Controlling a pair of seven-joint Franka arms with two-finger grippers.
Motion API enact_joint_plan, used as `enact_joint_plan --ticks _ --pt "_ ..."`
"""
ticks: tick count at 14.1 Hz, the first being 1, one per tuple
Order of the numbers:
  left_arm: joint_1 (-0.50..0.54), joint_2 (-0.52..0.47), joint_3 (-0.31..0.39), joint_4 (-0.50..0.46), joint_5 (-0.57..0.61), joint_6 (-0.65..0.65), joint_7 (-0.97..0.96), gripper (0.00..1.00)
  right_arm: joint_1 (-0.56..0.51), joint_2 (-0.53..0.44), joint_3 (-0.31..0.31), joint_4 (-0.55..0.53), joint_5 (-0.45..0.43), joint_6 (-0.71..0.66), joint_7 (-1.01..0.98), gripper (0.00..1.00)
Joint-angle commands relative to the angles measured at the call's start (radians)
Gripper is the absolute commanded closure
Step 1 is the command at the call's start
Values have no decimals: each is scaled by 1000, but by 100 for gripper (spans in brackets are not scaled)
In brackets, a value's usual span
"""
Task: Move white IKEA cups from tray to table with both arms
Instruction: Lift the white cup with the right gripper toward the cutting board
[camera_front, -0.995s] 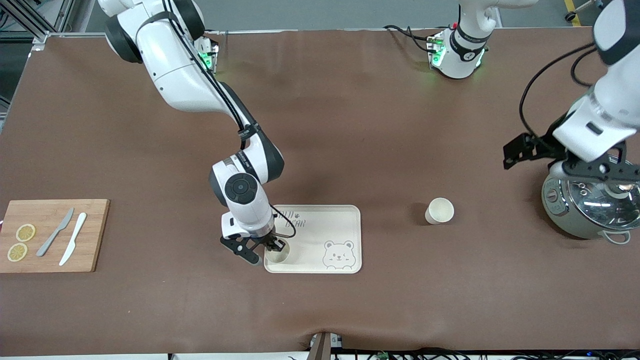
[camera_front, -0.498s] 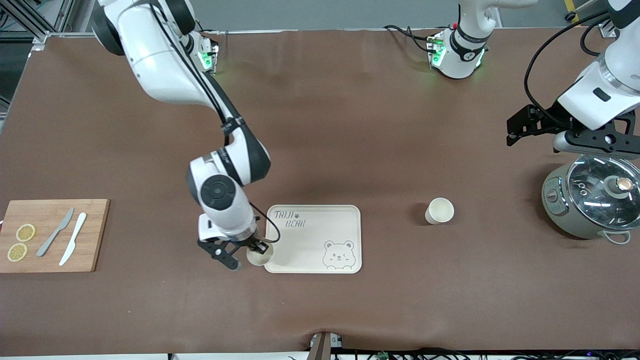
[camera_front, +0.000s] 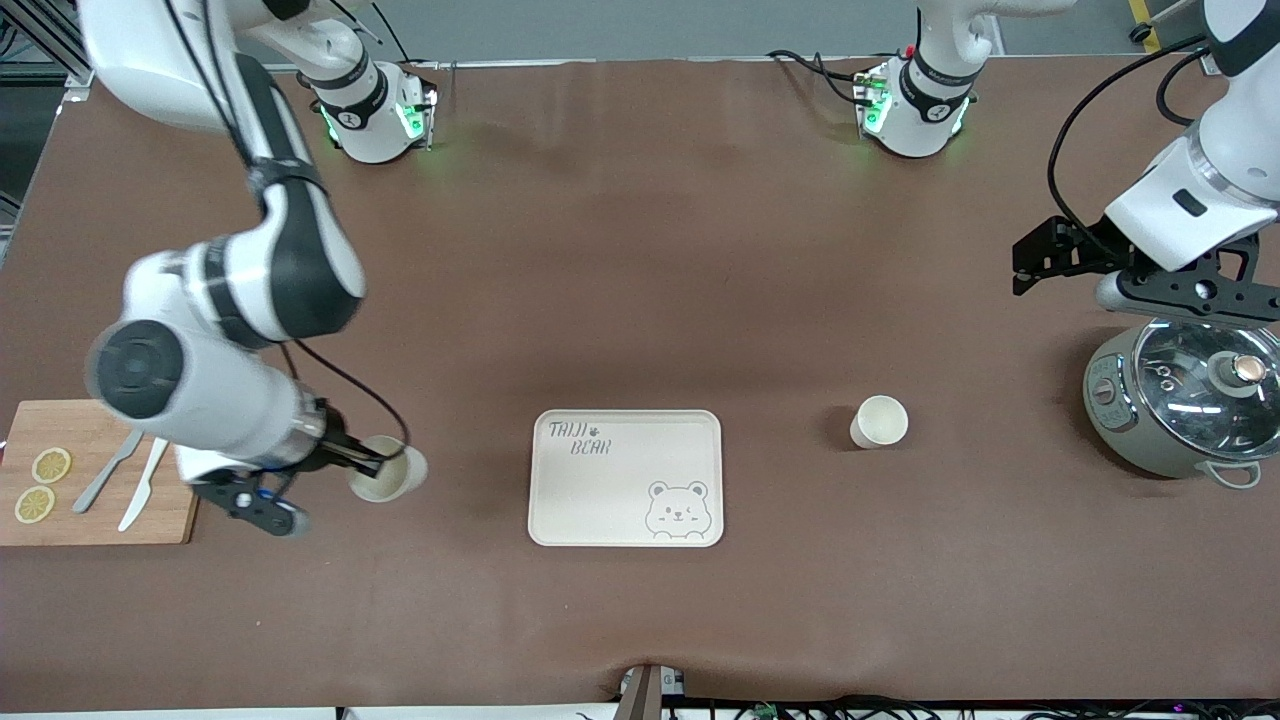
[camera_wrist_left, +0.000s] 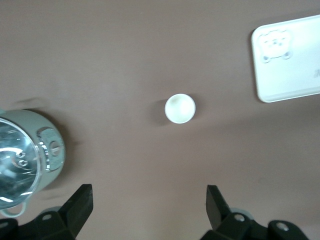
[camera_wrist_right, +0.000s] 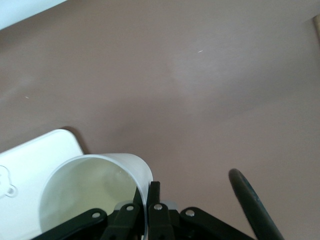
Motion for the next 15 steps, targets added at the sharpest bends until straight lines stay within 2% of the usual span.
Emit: enact_joint_plan --ticks 1,7,10,11,13,15 --pt "6 12 -6 2 36 -10 25 0 -63 -93 12 -148 11 18 -145 100" --pt "11 4 0 -3 33 -18 19 0 -203 -205 12 -332 3 76 -424 100" --pt "29 9 1 0 26 -23 19 0 -239 -300 12 -597 6 339 -508 100" --pt "47 7 1 3 20 -23 20 0 -241 -312 14 -644 11 401 -510 100" --pt "53 9 1 5 16 -23 26 0 -230 -303 15 -660 25 463 -498 100" --pt "55 9 1 2 18 -23 26 0 -226 -300 15 -686 86 532 -496 100"
